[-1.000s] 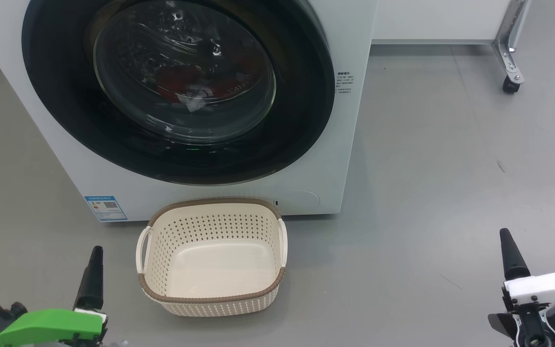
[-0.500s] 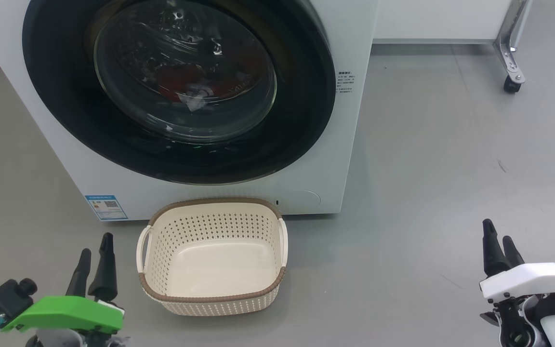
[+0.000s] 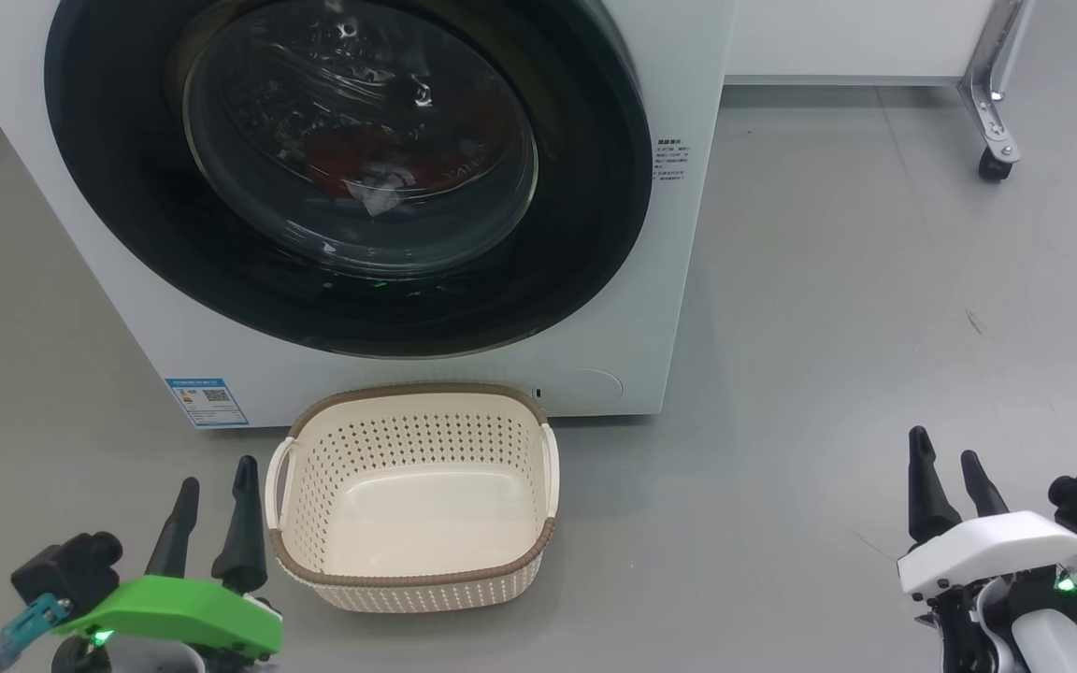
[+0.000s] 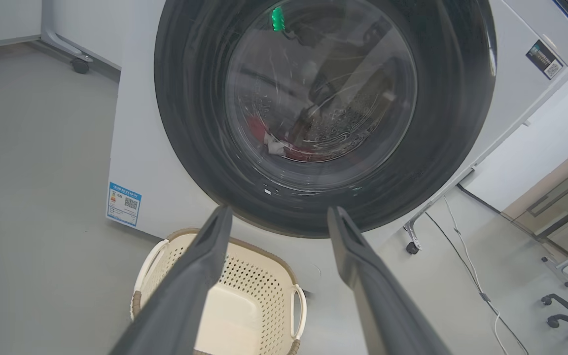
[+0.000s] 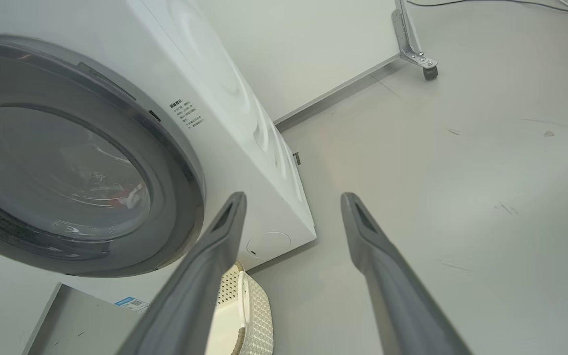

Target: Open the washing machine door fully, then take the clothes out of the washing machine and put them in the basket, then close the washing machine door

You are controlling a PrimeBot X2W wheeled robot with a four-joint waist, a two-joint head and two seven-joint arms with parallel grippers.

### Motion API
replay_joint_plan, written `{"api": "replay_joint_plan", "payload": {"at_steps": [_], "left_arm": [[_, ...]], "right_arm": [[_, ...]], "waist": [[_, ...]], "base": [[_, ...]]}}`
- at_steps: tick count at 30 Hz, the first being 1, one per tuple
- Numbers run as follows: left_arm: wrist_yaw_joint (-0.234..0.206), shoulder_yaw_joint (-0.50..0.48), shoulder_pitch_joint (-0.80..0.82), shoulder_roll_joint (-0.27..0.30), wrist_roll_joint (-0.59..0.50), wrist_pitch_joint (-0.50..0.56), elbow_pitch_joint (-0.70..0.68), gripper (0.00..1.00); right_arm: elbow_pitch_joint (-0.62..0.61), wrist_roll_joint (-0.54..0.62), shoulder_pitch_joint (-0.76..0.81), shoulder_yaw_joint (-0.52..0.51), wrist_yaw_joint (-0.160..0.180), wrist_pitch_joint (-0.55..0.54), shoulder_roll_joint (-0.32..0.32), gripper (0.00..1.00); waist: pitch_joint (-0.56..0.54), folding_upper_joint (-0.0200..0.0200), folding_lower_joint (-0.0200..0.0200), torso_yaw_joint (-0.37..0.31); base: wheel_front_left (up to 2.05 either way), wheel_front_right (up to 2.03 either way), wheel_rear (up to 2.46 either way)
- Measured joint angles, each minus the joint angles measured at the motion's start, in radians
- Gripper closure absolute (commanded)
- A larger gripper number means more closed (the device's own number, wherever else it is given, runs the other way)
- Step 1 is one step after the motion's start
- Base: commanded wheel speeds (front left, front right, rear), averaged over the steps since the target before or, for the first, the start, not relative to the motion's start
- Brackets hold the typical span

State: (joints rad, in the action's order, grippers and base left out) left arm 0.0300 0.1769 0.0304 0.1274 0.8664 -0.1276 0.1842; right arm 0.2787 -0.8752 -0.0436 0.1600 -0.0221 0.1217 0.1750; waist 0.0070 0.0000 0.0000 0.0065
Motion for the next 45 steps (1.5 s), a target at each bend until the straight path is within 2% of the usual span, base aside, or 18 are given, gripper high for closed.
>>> {"api": "replay_joint_plan", "payload": {"at_steps": [20,39,45], "left_arm": [[-0.057,0.063,-0.001,-0.002,-0.266,-0.064,0.033,0.00],[-0.100,0.107,-0.001,-0.006,-0.483,-0.122,0.067,0.00],[-0.100,0.110,0.000,-0.007,-0.489,-0.122,0.074,0.00]], "right_arm": [[0.021,0.272,-0.010,0.078,0.035,0.067,0.009,0.00],[0.028,0.460,-0.012,0.085,0.069,0.126,-0.002,0.00],[0.029,0.463,-0.011,0.074,0.077,0.126,-0.018,0.00]], "waist": [[-0.003,0.0000,0.0000,0.001],[-0.004,0.0000,0.0000,0.005],[-0.004,0.0000,0.0000,0.007]], "base": [[0.00,0.00,0.00],[0.00,0.00,0.00],[0.00,0.00,0.00]]}}
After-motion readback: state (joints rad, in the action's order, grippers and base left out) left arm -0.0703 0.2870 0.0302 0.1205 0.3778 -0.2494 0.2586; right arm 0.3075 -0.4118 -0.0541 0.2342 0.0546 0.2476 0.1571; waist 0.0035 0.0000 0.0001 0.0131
